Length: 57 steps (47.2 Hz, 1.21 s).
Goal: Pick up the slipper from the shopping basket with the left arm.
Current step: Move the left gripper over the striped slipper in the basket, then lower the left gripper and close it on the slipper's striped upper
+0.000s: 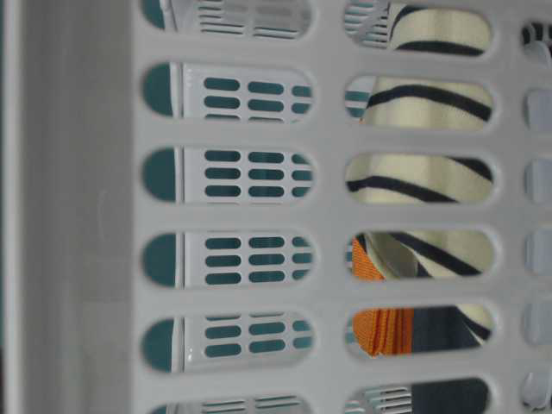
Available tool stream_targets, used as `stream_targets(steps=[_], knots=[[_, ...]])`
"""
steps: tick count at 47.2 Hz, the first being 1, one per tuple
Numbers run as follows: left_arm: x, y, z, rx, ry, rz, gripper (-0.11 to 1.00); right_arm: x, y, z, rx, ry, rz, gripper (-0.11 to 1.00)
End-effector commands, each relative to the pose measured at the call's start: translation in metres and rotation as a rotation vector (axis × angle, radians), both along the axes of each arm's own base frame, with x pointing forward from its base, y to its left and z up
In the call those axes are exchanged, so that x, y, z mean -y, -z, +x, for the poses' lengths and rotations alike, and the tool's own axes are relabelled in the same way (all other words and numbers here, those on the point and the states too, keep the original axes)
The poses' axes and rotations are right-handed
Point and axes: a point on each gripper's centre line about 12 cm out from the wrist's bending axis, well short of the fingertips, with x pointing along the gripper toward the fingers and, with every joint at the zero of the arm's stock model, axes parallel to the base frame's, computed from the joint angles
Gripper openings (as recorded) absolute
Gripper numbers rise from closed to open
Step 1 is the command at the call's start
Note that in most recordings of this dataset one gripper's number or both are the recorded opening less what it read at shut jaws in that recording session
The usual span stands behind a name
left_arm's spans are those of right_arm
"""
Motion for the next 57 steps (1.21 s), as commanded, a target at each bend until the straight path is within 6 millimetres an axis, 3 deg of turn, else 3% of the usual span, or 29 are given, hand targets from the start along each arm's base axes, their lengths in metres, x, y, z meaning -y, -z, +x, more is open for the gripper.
stream_targets(steps=[1,11,17,21,29,34,39,52,57], knots=[[0.005,-0.004,0.027,-0.070,0.003,0.011,0.00,0.001,-0.005,0.000,0.008,0.003,0.003,-0.01],[0.016,0.005,0.071,-0.201,0.015,0.034,0.00,0.000,-0.006,-0.004,0.008,0.002,0.003,-0.01],[0.021,0.022,0.092,-0.272,0.007,0.029,0.03,0.000,-0.008,-0.007,0.017,0.002,0.003,-0.01],[0.023,0.034,0.103,-0.313,-0.002,0.024,0.22,0.000,-0.008,-0.007,0.020,0.000,0.003,-0.01],[0.022,0.061,0.113,-0.417,-0.024,0.023,0.72,0.000,-0.008,-0.008,0.023,-0.001,0.003,-0.01],[0.022,0.080,0.116,-0.470,-0.027,0.031,0.90,-0.001,-0.008,-0.008,0.021,-0.003,0.003,-0.01],[0.023,0.092,0.119,-0.498,-0.030,0.032,0.90,-0.001,-0.007,-0.008,0.020,-0.003,0.003,-0.01],[0.021,0.146,0.122,-0.613,-0.033,0.050,0.91,-0.001,-0.004,-0.009,0.014,-0.006,0.008,-0.01],[0.019,0.153,0.121,-0.607,-0.040,0.045,0.90,-0.001,-0.004,-0.009,0.014,-0.005,0.011,-0.01]])
